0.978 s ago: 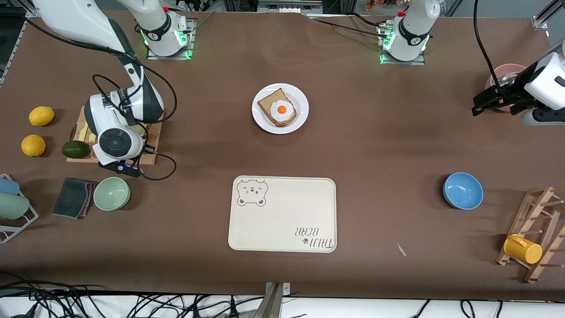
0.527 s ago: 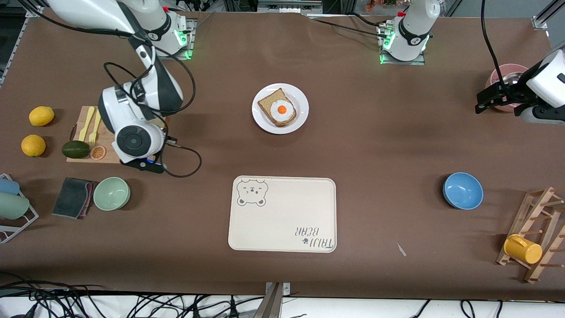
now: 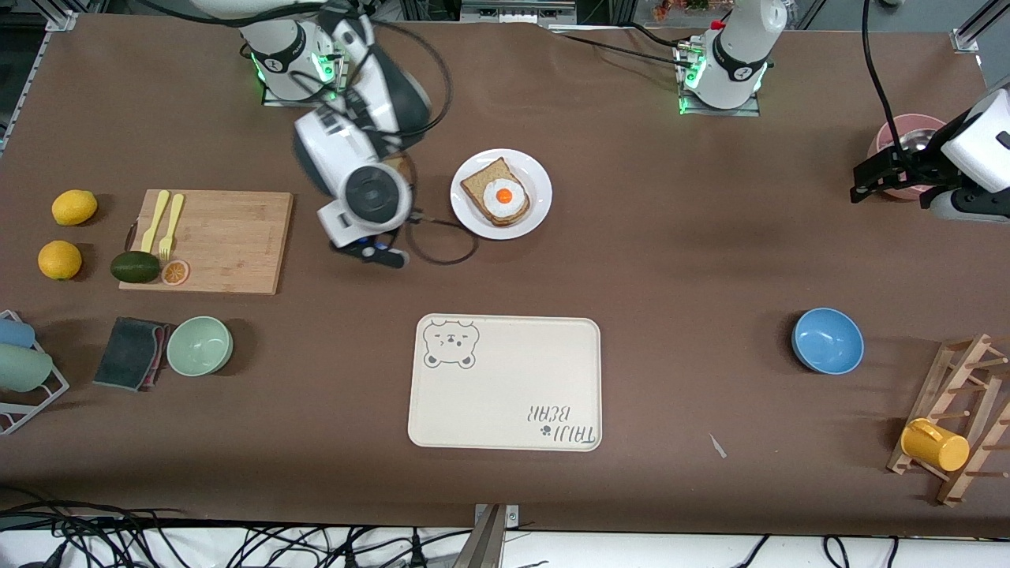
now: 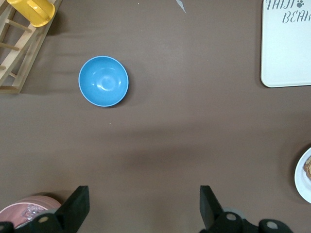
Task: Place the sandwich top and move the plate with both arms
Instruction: 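Carry the bread slice to the plate and lower it onto the egg toast, then open the right gripper and withdraw while the left gripper starts moving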
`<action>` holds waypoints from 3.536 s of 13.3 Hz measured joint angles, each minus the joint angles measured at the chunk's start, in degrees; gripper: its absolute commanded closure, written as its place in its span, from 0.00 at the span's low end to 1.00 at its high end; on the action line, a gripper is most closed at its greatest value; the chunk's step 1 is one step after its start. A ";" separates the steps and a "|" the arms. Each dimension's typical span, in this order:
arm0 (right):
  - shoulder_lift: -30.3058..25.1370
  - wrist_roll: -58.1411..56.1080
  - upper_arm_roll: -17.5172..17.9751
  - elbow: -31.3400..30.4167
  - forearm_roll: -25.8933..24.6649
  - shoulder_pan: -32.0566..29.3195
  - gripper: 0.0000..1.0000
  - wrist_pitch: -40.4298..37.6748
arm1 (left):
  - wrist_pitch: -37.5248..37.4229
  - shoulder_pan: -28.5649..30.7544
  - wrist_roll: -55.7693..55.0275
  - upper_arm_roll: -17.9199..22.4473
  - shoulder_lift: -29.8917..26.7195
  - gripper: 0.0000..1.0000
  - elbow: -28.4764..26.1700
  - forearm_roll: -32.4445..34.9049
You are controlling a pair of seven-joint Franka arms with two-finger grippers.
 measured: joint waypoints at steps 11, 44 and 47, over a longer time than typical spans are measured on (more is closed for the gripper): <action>17.21 16.80 0.16 16.95 0.35 16.15 1.00 8.94 | 0.19 1.08 0.11 0.13 0.94 0.00 0.00 0.95; 6.99 -26.50 -4.53 23.50 -0.28 -8.09 0.17 -4.35 | -3.57 0.97 0.60 -2.23 4.00 0.00 -3.46 -7.38; 4.28 -37.16 -8.60 23.51 0.41 -10.64 0.17 -7.73 | -2.78 1.13 2.32 -2.23 4.43 0.00 -4.02 -10.52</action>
